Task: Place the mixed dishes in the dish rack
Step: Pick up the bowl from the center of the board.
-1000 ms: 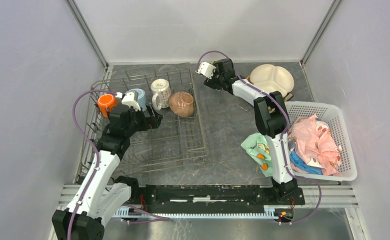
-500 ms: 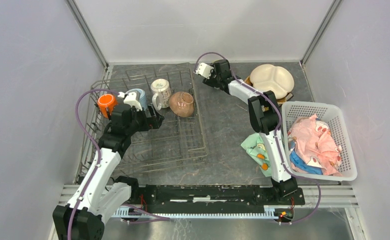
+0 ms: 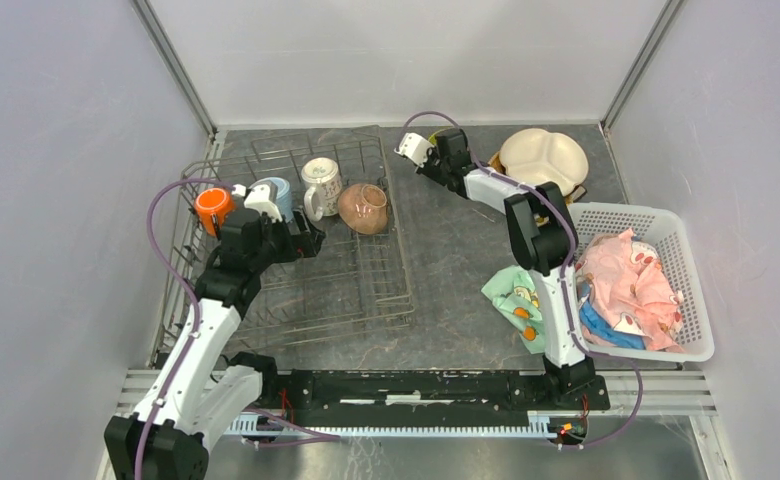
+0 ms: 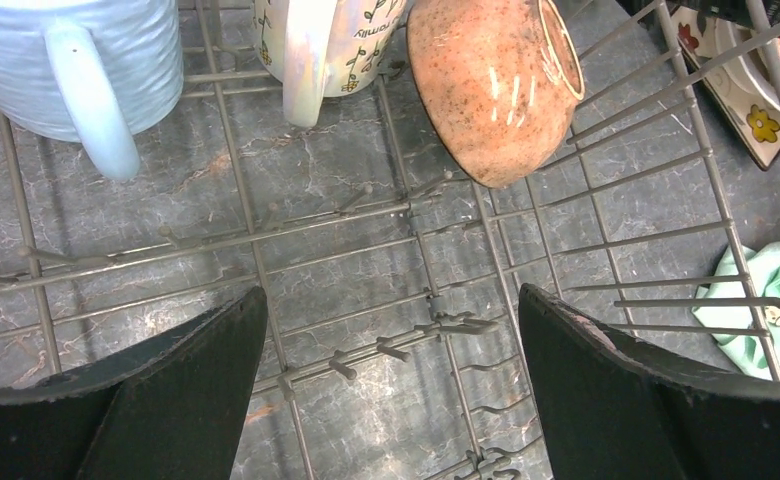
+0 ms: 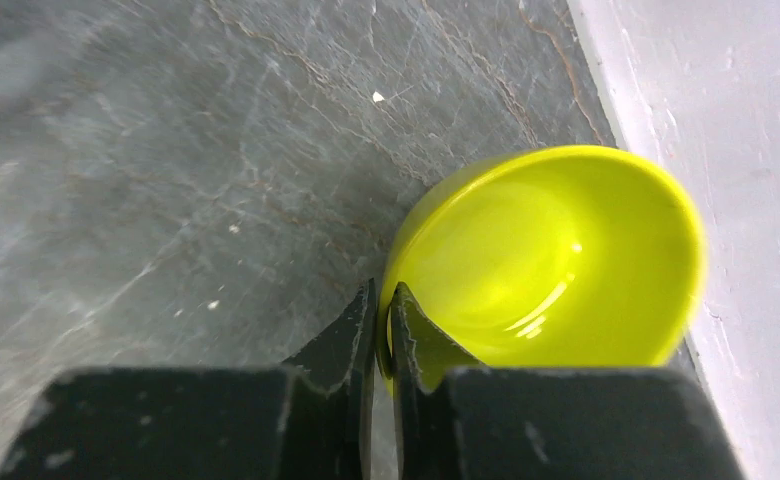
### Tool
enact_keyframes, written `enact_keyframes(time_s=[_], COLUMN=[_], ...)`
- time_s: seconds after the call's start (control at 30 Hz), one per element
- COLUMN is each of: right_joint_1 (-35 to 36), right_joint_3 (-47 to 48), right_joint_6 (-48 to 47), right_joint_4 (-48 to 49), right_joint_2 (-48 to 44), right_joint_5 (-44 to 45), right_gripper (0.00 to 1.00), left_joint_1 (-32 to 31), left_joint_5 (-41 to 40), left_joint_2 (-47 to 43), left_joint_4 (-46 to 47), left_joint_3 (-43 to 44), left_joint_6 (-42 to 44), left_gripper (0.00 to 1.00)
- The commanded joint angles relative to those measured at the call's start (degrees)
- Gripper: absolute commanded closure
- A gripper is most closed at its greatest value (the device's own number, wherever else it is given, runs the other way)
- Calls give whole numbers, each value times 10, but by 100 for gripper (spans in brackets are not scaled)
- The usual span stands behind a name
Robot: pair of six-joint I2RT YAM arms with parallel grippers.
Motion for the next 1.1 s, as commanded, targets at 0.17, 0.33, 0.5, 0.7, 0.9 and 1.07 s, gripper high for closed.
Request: enact_keyframes(time_s=[0.17,0.33,0.5,0.7,0.9,1.07], right_joint_1=[0,0,-1,0,2,7], right_joint_3=[-93,-169,-238,-273,-273,-238], right_joint_6=[131,196,271,371,452,491], right_joint_4=[64,86,90,52,75,54], right_joint_2=[-157,-236,-337,-443,-532,-580], right_joint_5=[-113,-109,-124,-106,-202,-260], right_gripper=[100,100,100,100,100,100], left_joint_1=[-3,-5,-9,-30,-31,-31], left_joint_5=[15,10,-30,-79,90,256], left_joint_2=[-35,-50,-62,-85,-85,-76], left_joint_4=[17,19,24,3,58,153], left_joint_3=[14,11,9,15,20,19], left_joint_6=[46,43,25,1,-6,-46], left_gripper=[0,0,0,0,0,4])
